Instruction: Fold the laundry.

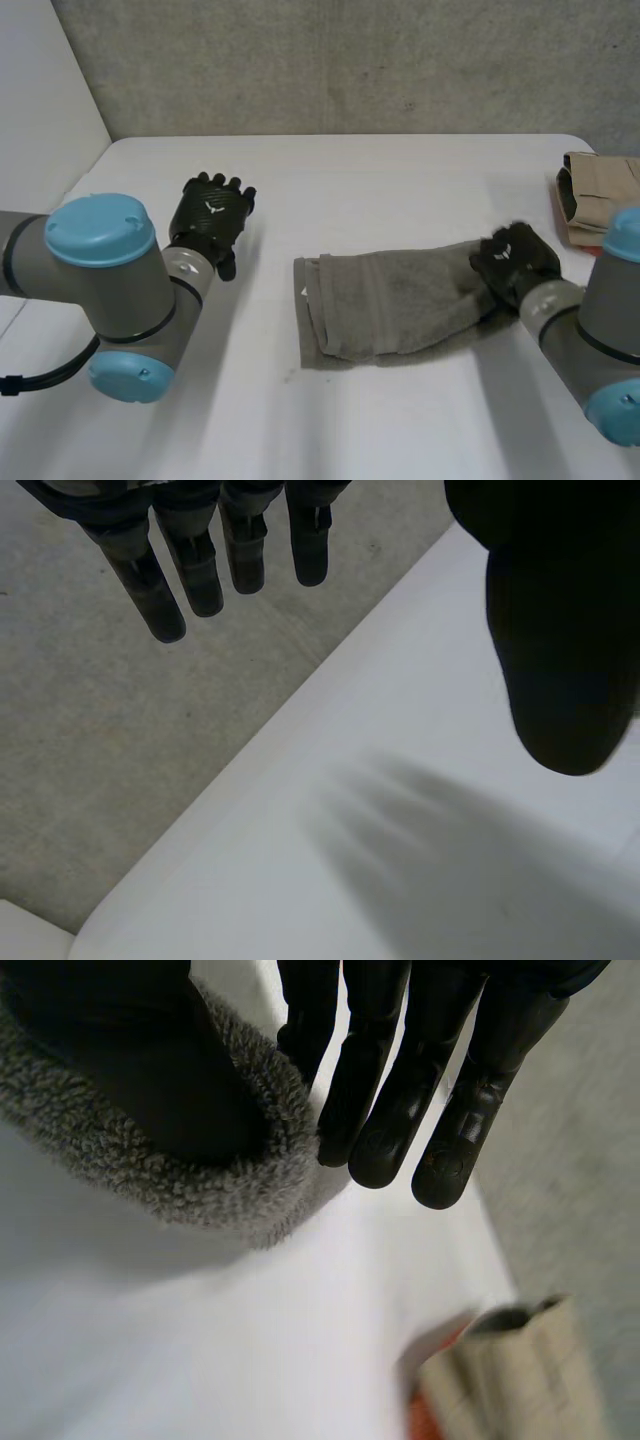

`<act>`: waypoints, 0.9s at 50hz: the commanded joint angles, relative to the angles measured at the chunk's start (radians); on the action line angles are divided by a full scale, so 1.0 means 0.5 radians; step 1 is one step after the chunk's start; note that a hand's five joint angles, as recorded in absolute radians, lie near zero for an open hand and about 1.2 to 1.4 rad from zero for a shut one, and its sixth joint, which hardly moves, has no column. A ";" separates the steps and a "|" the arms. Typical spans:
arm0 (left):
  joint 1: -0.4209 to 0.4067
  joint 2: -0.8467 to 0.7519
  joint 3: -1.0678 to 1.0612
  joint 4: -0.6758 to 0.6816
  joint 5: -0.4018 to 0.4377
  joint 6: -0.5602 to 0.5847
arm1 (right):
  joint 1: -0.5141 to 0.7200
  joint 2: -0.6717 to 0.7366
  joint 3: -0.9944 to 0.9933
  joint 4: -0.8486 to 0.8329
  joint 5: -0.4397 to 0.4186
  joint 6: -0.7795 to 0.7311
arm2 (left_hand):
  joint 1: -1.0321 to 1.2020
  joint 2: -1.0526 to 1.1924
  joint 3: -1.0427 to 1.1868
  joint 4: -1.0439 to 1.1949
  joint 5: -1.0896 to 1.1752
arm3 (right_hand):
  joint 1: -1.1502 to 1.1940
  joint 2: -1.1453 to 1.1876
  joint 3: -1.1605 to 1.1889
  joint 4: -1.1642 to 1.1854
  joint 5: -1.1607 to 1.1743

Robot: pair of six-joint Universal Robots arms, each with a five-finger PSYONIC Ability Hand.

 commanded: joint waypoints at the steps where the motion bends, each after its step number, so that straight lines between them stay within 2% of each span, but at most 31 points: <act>1: 0.017 0.078 -0.021 0.000 -0.004 -0.016 | 0.496 0.112 -0.338 -0.039 -0.081 0.011 | -0.078 -0.063 -0.080 -0.063 -0.077 | 0.886 0.450 0.429 0.413 0.469; 6: 0.023 0.112 -0.021 0.000 -0.007 -0.037 | 0.793 0.299 -0.403 -0.073 -0.353 -0.004 | -0.078 -0.063 -0.080 -0.063 -0.077 | 0.886 0.450 0.429 0.413 0.469; 9: 0.017 0.121 -0.021 0.000 -0.007 -0.086 | 0.867 0.370 -0.400 -0.070 -0.388 -0.001 | -0.078 -0.063 -0.080 -0.063 -0.077 | 0.886 0.450 0.429 0.413 0.469; 10: 0.017 0.124 -0.021 0.000 -0.007 -0.099 | 0.883 0.395 -0.397 -0.067 -0.382 0.020 | -0.078 -0.063 -0.080 -0.063 -0.077 | 0.661 0.225 0.204 0.188 0.245; 11: 0.008 0.127 -0.018 0.000 -0.007 -0.129 | 0.883 0.401 -0.388 -0.070 -0.379 0.039 | -0.078 -0.063 -0.080 -0.063 -0.077 | 0.246 -0.190 -0.211 -0.227 -0.170; 13: -0.001 0.127 -0.015 0.000 -0.004 -0.160 | 0.877 0.383 -0.363 -0.091 -0.360 0.179 | -0.078 -0.063 -0.080 -0.063 -0.077 | -0.850 -1.286 -1.306 -1.323 -1.266; 16: -0.050 0.127 0.022 0.003 -0.004 -0.218 | 0.858 0.337 -0.381 -0.101 -0.296 0.461 | -0.078 -0.063 -0.080 -0.063 -0.077 | -1.167 -1.603 -1.623 -1.640 -1.583; 17: -0.072 0.127 0.031 0.003 -0.001 -0.237 | 0.779 0.276 -0.393 -0.101 -0.202 0.696 | -0.078 -0.063 -0.080 -0.063 -0.077 | -1.249 -1.684 -1.705 -1.722 -1.665; 20: -0.170 0.124 0.101 0.000 0.002 -0.307 | 0.559 0.153 -0.385 -0.073 -0.033 1.032 | -0.066 -0.052 -0.068 -0.051 -0.065 | -1.558 -1.994 -2.014 -2.031 -1.974; 21: -0.197 0.124 0.120 0.000 0.002 -0.325 | 0.406 0.092 -0.369 -0.055 0.047 1.224 | -0.066 -0.051 -0.068 -0.051 -0.065 | -1.558 -1.994 -2.014 -2.031 -1.974; 24: -0.320 0.091 0.181 -0.003 0.027 -0.402 | 0.227 0.042 -0.357 0.006 0.094 1.425 | -0.048 -0.034 -0.051 -0.033 -0.047 | -1.558 -1.994 -2.014 -2.031 -1.974; 29: -0.492 -0.102 0.313 -0.073 0.244 -0.568 | 0.067 0.054 -0.375 0.261 -0.056 1.609 | -0.019 -0.005 -0.021 -0.004 -0.018 | -1.558 -1.994 -2.014 -2.031 -1.974; 31: -0.520 -0.170 0.362 -0.119 0.257 -0.586 | 0.067 0.088 -0.384 0.298 -0.121 1.616 | -0.013 0.001 -0.015 0.002 -0.012 | -1.558 -1.994 -2.014 -2.031 -1.974; 35: -0.538 -0.357 0.503 -0.315 0.199 -0.599 | 0.076 0.262 -0.473 0.338 -0.234 1.637 | -0.001 0.013 -0.004 0.014 0.000 | -1.558 -1.994 -2.014 -2.031 -1.974; 38: -0.535 -0.440 0.565 -0.456 0.079 -0.583 | 0.103 0.330 -0.519 0.362 -0.250 1.665 | -0.007 0.007 -0.010 0.008 -0.006 | -1.558 -1.994 -2.014 -2.031 -1.974; 40: -0.523 -0.443 0.574 -0.506 0.006 -0.574 | 0.116 0.343 -0.526 0.384 -0.247 1.671 | -0.007 0.007 -0.009 0.008 -0.006 | -1.558 -1.994 -2.014 -2.031 -1.974; 45: -0.489 -0.437 0.553 -0.506 -0.034 -0.574 | 0.101 0.324 -0.480 0.396 -0.256 1.671 | -0.007 0.007 -0.010 0.008 -0.006 | -1.558 -1.994 -2.014 -2.031 -1.974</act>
